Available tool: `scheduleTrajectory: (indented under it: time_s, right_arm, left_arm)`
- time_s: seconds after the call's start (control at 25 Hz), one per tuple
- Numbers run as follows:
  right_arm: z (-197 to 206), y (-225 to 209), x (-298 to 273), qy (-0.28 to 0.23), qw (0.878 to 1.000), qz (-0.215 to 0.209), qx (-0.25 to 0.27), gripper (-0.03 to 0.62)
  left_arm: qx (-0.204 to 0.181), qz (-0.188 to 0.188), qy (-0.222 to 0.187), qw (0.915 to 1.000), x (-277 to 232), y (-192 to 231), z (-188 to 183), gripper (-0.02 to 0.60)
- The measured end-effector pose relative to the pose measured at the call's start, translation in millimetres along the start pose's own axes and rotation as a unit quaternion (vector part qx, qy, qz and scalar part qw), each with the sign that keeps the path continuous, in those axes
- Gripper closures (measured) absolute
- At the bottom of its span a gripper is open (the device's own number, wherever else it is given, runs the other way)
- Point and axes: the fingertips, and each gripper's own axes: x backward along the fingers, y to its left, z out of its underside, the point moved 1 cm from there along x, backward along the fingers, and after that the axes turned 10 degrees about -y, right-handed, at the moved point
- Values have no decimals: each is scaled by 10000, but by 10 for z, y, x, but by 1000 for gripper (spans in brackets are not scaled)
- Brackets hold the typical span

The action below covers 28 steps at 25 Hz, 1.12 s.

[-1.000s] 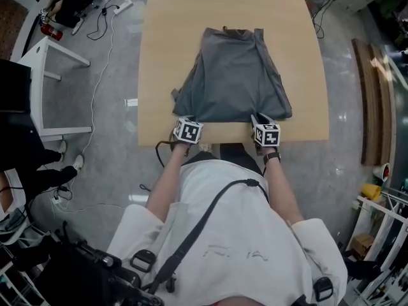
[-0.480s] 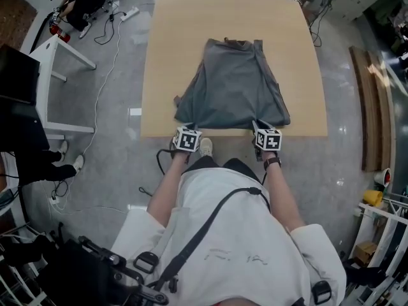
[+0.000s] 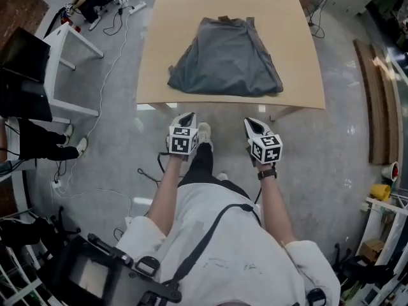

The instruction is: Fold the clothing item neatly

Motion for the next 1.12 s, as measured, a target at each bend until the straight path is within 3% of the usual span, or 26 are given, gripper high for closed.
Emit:
scheduleTrajectory:
  time_s: [0.12, 0.32, 0.48, 0.72, 1.12]
  right_arm:
    - [-268, 267, 408, -285, 9977, -115, 600, 589]
    - [-858, 773, 804, -1079, 9927, -227, 491, 589]
    - [-885, 1092, 952, -1322, 9909, -111, 213, 589]
    - [-1105, 1246, 1072, -1798, 9824, 368, 355, 589]
    - [-1251, 1567, 946, -1797, 9831, 167, 322, 589]
  left_arm:
    - [-3, 151, -543, 9984, 414, -364, -355, 582]
    - [-71, 463, -1479, 9879, 1044, -817, -990, 581]
    - [-315, 548, -1568, 9856, 1258, -930, -959, 581]
    - [-169, 587, -1940, 9791, 1580, -873, -1046, 580]
    - [-436, 346, -2440, 9682, 1841, -679, -1288, 580]
